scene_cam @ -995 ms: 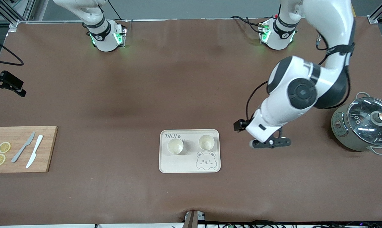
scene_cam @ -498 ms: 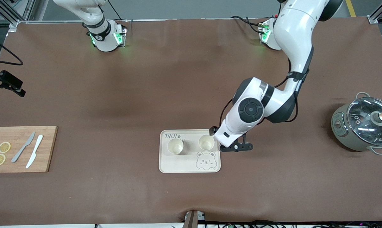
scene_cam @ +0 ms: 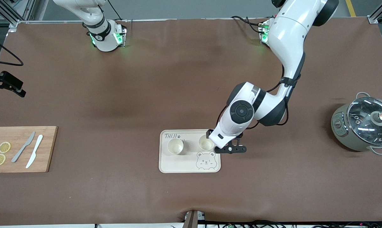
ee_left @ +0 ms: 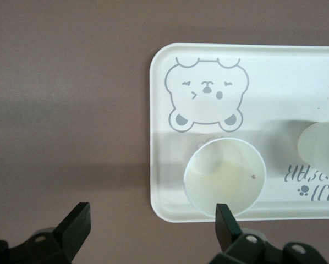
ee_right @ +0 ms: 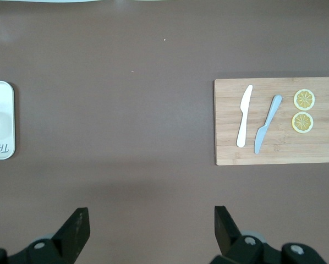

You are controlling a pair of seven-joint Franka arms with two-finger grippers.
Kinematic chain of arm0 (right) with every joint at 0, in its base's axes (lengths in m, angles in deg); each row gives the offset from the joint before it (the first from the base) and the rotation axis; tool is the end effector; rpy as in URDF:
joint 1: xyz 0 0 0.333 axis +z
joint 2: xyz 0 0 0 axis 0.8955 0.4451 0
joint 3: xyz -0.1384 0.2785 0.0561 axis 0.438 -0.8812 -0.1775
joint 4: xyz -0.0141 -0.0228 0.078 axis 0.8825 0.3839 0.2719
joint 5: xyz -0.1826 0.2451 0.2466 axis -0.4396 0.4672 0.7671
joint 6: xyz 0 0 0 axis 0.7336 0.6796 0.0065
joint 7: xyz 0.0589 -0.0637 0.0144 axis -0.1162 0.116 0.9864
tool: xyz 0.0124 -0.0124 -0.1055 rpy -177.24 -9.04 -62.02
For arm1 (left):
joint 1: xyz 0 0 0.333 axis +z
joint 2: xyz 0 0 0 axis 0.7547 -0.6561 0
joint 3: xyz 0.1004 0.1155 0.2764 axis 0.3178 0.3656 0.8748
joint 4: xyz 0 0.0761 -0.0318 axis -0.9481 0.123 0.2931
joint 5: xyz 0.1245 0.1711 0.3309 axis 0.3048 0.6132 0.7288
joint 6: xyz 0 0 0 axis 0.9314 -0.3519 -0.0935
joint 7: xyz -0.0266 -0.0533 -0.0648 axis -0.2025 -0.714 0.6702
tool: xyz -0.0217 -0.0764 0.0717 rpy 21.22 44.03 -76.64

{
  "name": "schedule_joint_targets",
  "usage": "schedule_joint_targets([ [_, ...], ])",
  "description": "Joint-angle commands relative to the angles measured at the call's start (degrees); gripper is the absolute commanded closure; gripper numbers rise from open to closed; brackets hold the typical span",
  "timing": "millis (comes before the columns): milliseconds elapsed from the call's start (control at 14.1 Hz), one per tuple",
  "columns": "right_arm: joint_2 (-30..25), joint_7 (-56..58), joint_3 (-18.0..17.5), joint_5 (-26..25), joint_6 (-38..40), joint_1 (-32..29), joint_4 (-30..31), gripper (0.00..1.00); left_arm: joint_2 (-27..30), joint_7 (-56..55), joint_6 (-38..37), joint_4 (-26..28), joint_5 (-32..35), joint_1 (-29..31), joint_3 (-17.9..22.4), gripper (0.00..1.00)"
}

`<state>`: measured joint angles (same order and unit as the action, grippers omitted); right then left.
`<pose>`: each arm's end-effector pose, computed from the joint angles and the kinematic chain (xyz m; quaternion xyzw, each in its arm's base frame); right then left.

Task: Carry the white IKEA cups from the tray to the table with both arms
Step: 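Grasp the cup with the left gripper while the right gripper reaches the tray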

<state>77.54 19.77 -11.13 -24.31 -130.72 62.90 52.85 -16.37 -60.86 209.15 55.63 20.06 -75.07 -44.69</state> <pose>0.5560 -0.0549 0.6205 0.9979 -0.0037 0.0646 0.0028 0.6430 -0.3933 0.2919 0.9994 0.0057 0.0048 0.0344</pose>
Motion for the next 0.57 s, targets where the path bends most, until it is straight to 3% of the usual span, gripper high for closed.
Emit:
schedule_joint_targets([
  [0,1.79,0.18,-0.42,0.96,0.41,-0.56,-1.82,0.00,-2.03,-1.80,2.99,-1.43,1.39,-0.73,0.43,0.00],
  [355,4.60,0.26,-0.68,1.13,0.41,0.23,-3.84,0.00,-5.19,-1.98,8.79,-1.43,3.14,-0.91,0.43,0.00],
  [498,5.92,-0.17,-0.68,4.45,0.41,0.50,-4.11,0.00,-6.16,-1.98,11.42,-1.43,3.59,-0.91,0.43,0.00],
])
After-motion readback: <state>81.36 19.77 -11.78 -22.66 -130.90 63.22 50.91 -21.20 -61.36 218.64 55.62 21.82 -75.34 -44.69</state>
